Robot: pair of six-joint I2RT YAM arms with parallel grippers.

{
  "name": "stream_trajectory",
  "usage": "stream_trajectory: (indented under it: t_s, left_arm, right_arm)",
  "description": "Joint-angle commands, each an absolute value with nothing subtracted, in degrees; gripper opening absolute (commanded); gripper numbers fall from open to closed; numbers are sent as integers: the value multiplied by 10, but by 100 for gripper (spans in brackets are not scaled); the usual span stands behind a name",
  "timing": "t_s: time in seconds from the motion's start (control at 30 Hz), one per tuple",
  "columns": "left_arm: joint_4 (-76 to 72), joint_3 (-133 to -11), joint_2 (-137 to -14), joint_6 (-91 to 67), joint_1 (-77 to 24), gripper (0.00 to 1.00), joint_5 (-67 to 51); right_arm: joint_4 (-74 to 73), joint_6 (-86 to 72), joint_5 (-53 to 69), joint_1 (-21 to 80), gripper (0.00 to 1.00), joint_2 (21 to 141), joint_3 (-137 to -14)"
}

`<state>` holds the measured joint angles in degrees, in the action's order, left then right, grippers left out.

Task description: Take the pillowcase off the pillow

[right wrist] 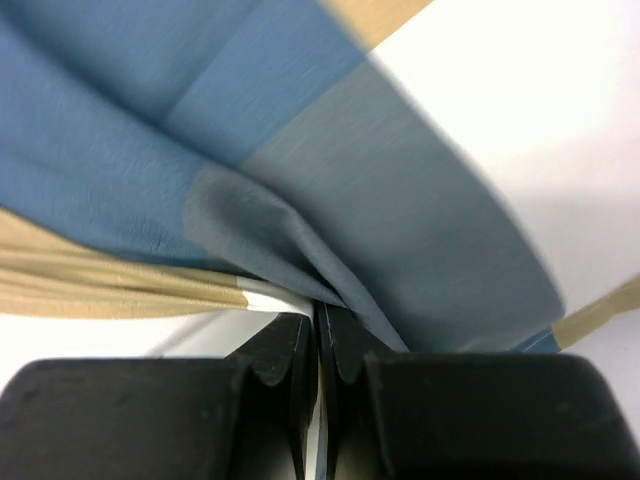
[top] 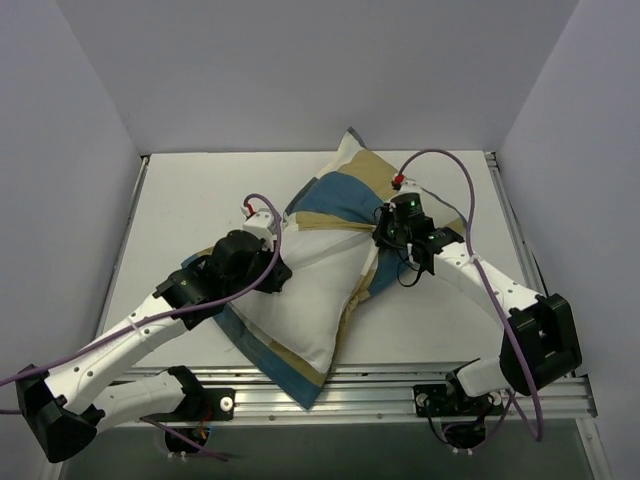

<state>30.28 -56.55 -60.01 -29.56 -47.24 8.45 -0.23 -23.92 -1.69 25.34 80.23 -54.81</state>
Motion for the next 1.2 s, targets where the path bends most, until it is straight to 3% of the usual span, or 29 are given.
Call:
stream_trajectory:
  t_s: [0.0, 0.17, 0.33, 0.37, 0.53, 0.6, 0.83, 1.0, 1.17]
  left_arm:
    - [461, -611, -517, -282, -440, 2, 77]
    - [522, -637, -478, -287, -412, 2, 87]
    - [453, -619, -511, -300, -412, 2, 20]
    - [413, -612, -523, -305, -413, 2, 10]
    - [324, -642, -609, -338, -417, 2, -25]
    - [307, -687, -649, -343, -418, 2, -15]
    - [286, -838, -755, -359, -417, 2, 25]
    - [296, -935, -830, -356, -411, 2, 40]
    - [295, -970, -860, -366, -413, 2, 32]
  right_arm:
    - [-37, -261, -183, 138, 0, 831, -566]
    - [-31, -286, -181, 73, 0, 852, -588]
    - [19, -242, -32, 121, 1, 828, -591]
    - [19, -237, -13, 133, 4, 824, -586]
    - [9, -246, 82, 183, 45, 727, -534]
    - [-9, -245, 100, 186, 55, 688, -502]
    - [-53, -270, 177, 206, 64, 526, -398]
    - [-14, -288, 276, 221, 67, 465, -328]
    - [-6, -284, 301, 242, 70, 437, -296]
